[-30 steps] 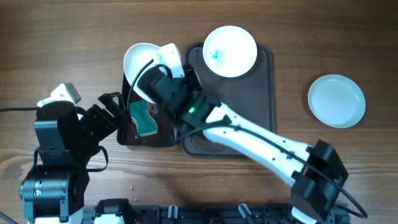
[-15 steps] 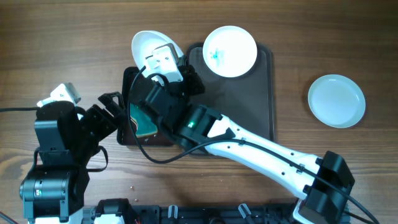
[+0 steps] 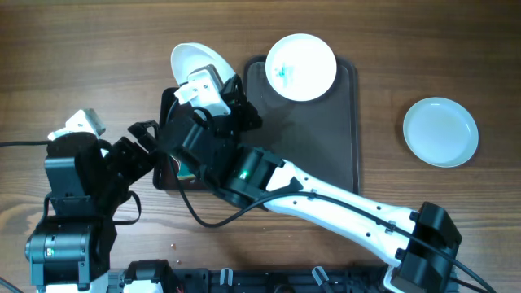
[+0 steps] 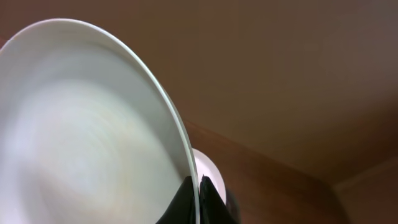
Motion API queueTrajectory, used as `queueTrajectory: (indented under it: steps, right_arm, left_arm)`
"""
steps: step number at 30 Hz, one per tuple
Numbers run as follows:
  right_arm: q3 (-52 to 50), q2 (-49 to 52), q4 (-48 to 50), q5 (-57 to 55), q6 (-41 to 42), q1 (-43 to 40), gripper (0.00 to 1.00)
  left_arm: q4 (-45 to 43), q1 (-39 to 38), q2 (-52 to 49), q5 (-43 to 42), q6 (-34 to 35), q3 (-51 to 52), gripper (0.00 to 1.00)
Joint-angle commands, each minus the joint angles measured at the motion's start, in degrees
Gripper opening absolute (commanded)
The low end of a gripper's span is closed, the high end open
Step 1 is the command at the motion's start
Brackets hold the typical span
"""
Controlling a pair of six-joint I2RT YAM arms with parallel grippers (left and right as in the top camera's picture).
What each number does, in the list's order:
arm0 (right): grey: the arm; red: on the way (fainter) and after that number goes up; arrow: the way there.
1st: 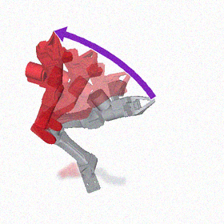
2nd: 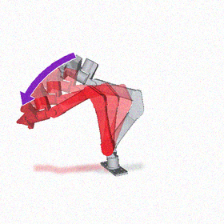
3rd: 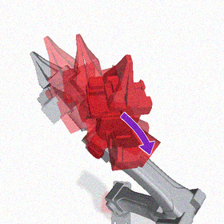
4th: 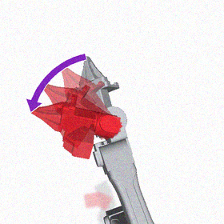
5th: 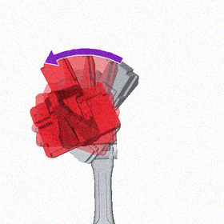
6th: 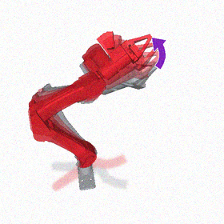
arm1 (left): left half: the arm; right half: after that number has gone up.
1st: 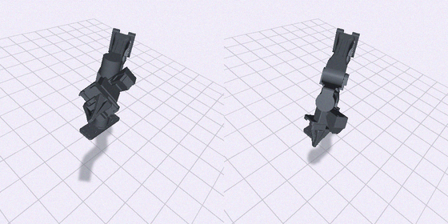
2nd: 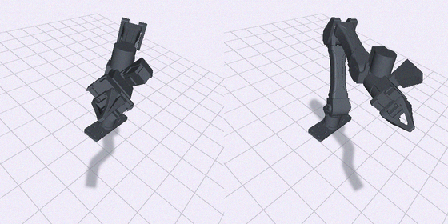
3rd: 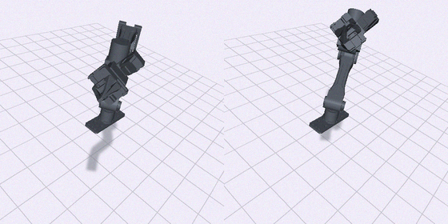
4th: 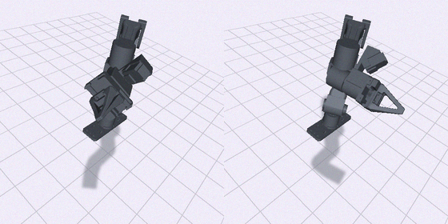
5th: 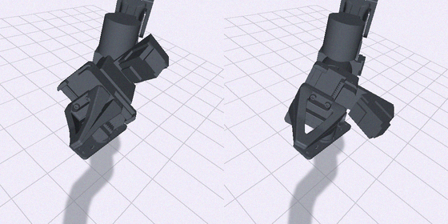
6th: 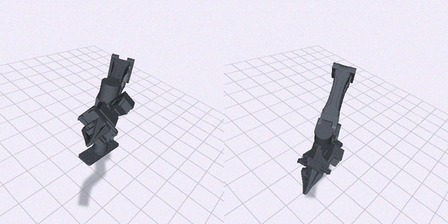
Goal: Clean dirty plates on tray and stack at the side
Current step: 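Lift the plate with the right gripper and hold it tilted to drain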
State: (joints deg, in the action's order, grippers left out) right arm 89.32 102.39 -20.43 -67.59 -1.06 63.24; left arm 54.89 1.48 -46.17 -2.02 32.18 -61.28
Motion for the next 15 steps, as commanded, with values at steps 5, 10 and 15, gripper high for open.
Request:
queueTrajectory:
  steps: [5, 10, 15]
  right_arm:
    - [0.85, -1.38, 1.66, -4.04, -2.99, 0.57, 0.05]
    - [0.85, -1.38, 3.04, -4.04, -3.67, 0.57, 0.04]
    - [0.85, -1.38, 4.15, -4.04, -3.67, 0.57, 0.04]
  left_arm:
    - [-0.13, 0.35, 0.04, -0.50, -0.07, -0.79, 1.00]
    - [-0.13, 0.35, 0.04, -0.50, -0.07, -0.79, 1.00]
    - [-0.13, 0.35, 0.04, -0.50, -0.07, -0.79, 1.00]
